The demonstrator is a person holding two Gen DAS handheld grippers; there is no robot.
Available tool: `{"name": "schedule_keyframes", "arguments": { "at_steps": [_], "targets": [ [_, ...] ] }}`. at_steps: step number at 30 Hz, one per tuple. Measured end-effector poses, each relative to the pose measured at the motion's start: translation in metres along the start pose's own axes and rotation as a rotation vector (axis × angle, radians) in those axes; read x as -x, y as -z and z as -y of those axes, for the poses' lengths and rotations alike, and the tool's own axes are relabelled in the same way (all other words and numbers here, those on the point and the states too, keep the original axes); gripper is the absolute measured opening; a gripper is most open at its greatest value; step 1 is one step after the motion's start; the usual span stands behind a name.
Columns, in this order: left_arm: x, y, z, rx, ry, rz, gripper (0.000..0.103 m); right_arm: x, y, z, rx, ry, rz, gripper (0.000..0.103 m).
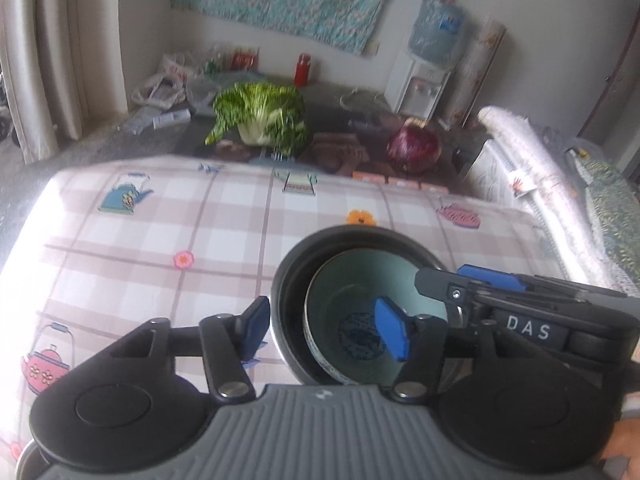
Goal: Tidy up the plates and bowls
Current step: 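Lower the teal bowl into the stainless bowl and open both tools, then close both tools on the rim of the large stainless plate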
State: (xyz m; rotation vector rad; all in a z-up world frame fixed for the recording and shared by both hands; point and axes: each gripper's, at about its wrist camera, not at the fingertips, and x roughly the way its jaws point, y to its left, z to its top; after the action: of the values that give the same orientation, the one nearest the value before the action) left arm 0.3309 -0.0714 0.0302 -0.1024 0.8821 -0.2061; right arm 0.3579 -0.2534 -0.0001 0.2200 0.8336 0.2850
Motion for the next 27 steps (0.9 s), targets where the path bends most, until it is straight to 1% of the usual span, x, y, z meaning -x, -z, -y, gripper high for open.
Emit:
{"name": "schedule_keyframes", "arguments": {
  "at_steps": [1, 3, 5, 7, 9, 10, 12, 15, 19, 21, 23, 25, 27],
  "targets": [
    [0.009, 0.003, -0.003, -0.006, 0.007, 0.022, 0.067, 0.007, 0.000, -0.003, 0.002, -0.002, 0.013, 0.049],
    [0.034, 0.013, -0.011, -0.030, 0.014, 0.090, 0.080, 0.026, 0.003, -0.008, -0.009, -0.014, 0.038, 0.049],
    [0.058, 0.028, -0.022, -0.047, -0.004, 0.166, 0.088, 0.049, 0.012, -0.016, -0.023, -0.033, 0.063, 0.051],
    [0.084, 0.047, -0.036, -0.054, -0.046, 0.231, 0.089, 0.072, 0.025, -0.025, -0.029, -0.054, 0.084, 0.054],
    [0.104, 0.069, -0.054, -0.029, -0.085, 0.271, 0.090, 0.095, 0.042, -0.038, -0.027, -0.079, 0.099, 0.058],
    [0.113, 0.079, -0.064, -0.010, -0.093, 0.286, 0.090, 0.103, 0.051, -0.044, -0.027, -0.088, 0.098, 0.058],
    [0.130, 0.104, -0.085, 0.033, -0.075, 0.308, 0.097, 0.118, 0.071, -0.058, -0.034, -0.115, 0.092, 0.062],
    [0.148, 0.140, -0.113, 0.129, -0.105, 0.311, 0.098, 0.132, 0.103, -0.084, -0.042, -0.180, 0.067, 0.065],
    [0.164, 0.179, -0.139, 0.201, -0.160, 0.285, 0.097, 0.142, 0.144, -0.123, -0.048, -0.248, 0.027, 0.065],
    [0.170, 0.195, -0.151, 0.234, -0.166, 0.273, 0.097, 0.143, 0.163, -0.139, -0.068, -0.270, 0.005, 0.065],
    [0.172, 0.206, -0.160, 0.257, -0.183, 0.248, 0.097, 0.142, 0.184, -0.156, -0.082, -0.275, -0.019, 0.065],
    [0.168, 0.214, -0.167, 0.269, -0.205, 0.206, 0.097, 0.139, 0.202, -0.168, -0.090, -0.271, -0.045, 0.065],
    [0.160, 0.219, -0.172, 0.266, -0.208, 0.153, 0.094, 0.134, 0.217, -0.177, -0.105, -0.258, -0.069, 0.065]
  ]
}}
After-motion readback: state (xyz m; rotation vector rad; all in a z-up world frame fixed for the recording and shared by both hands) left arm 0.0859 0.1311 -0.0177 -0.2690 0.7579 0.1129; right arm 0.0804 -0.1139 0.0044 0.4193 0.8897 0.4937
